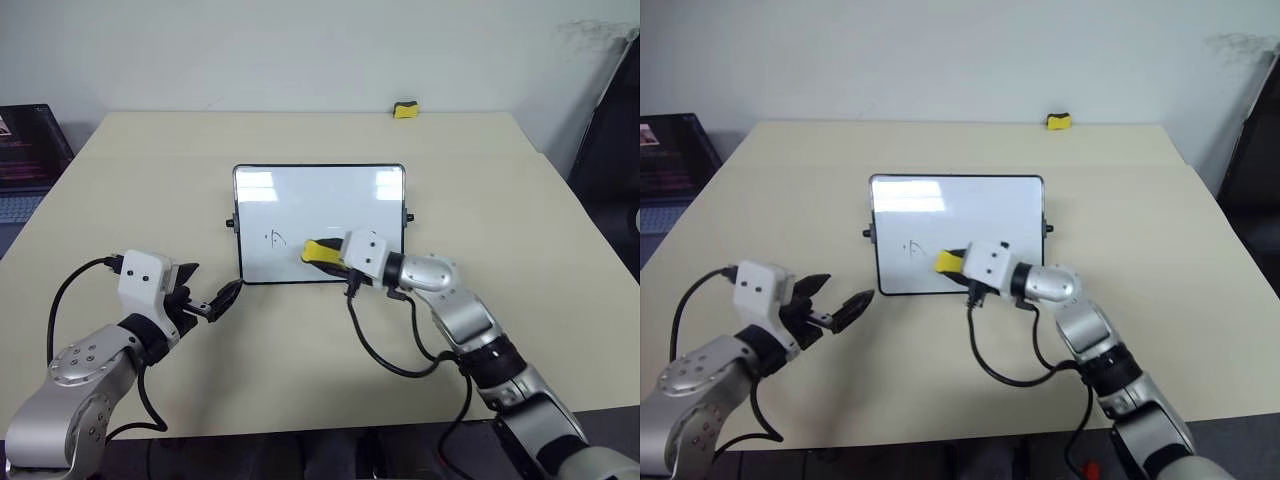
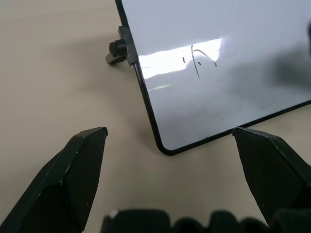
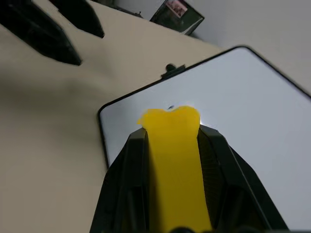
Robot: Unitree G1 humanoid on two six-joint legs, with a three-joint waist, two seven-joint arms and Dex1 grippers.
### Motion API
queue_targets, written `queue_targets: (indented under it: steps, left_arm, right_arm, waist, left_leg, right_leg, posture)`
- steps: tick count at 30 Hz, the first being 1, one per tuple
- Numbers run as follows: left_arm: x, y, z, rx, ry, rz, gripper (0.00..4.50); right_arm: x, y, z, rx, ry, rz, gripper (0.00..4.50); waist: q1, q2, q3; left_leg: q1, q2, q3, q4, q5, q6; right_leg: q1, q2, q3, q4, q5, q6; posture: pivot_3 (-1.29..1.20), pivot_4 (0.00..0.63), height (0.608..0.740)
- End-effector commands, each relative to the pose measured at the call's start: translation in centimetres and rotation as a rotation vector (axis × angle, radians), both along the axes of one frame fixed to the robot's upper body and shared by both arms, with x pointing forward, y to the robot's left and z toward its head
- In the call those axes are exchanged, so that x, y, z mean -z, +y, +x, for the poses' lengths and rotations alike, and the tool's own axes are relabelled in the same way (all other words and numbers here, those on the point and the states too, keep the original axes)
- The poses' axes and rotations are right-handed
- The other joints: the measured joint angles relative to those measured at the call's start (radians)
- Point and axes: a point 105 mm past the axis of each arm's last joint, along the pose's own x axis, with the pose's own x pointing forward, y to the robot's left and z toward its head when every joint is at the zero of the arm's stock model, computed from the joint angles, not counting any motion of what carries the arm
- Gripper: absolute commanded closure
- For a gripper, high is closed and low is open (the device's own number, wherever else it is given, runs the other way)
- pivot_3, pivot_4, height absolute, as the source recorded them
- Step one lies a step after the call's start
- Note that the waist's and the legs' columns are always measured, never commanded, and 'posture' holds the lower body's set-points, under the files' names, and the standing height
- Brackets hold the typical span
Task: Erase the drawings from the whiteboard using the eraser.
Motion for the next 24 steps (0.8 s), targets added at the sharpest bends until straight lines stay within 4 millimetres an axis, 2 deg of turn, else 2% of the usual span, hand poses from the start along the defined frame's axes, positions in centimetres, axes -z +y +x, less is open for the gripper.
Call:
queue_targets:
  steps: [1, 6, 12, 17, 21, 24]
  left_arm:
    - [-0.5, -0.1, 0.2, 0.018, -0.013, 0.009, 0.00]
    - [-0.6, 0.0, 0.5, 0.006, -0.021, 0.019, 0.00]
    - [-0.4, -0.2, 0.5, 0.000, -0.023, 0.022, 0.00]
    - [-0.3, -0.6, 0.3, 0.009, -0.022, 0.019, 0.00]
    - [-0.3, -0.8, 0.4, 0.015, -0.023, 0.019, 0.00]
    - [-0.4, -0.8, 0.4, 0.012, -0.028, 0.019, 0.00]
  right_arm:
    - [-3.2, 1.7, 1.2, 0.016, -0.148, 0.051, 3.47]
    - [-6.0, 3.4, 3.2, 0.064, -0.238, 0.093, 3.48]
    - [-6.6, 4.6, 5.1, 0.127, -0.159, 0.151, 3.48]
    - [-5.2, 5.9, 6.1, 0.170, -0.120, 0.123, 3.48]
    - [-1.6, 6.1, 6.7, 0.190, -0.073, -0.004, 3.48]
    - [0.7, 5.4, 6.6, 0.184, -0.075, -0.082, 3.48]
  waist:
    - [0.000, 0.000, 0.000]
    - [0.000, 0.000, 0.000]
    - [-0.001, 0.000, 0.000]
    - [-0.001, 0.000, 0.000]
    - [-0.001, 0.000, 0.000]
    - [-0.001, 0.000, 0.000]
  left_leg:
    - [0.000, 0.000, 0.000, 0.000, 0.000, 0.000]
    - [0.000, 0.001, 0.000, 0.000, 0.000, -0.001]
    - [-0.001, 0.003, 0.000, 0.000, -0.001, -0.002]
    - [-0.001, 0.003, -0.001, 0.000, -0.001, -0.002]
    - [-0.001, 0.003, 0.000, -0.001, -0.001, -0.002]
    - [-0.001, 0.003, -0.001, 0.000, -0.001, -0.002]
  right_leg:
    - [0.000, 0.000, 0.000, 0.000, 0.000, 0.000]
    - [-0.001, -0.001, 0.001, 0.000, 0.000, -0.001]
    - [-0.001, -0.002, 0.001, 0.000, 0.000, -0.001]
    - [-0.002, -0.003, 0.001, 0.000, 0.000, -0.001]
    - [-0.002, -0.003, 0.001, 0.000, 0.000, -0.001]
    - [-0.002, -0.003, 0.001, 0.001, 0.000, -0.001]
  posture:
    - [0.00, 0.150, 0.740]
    - [0.00, 0.150, 0.740]
    - [0.00, 0.150, 0.740]
    - [0.00, 0.150, 0.740]
    - [0.00, 0.150, 0.740]
    - [0.00, 0.150, 0.740]
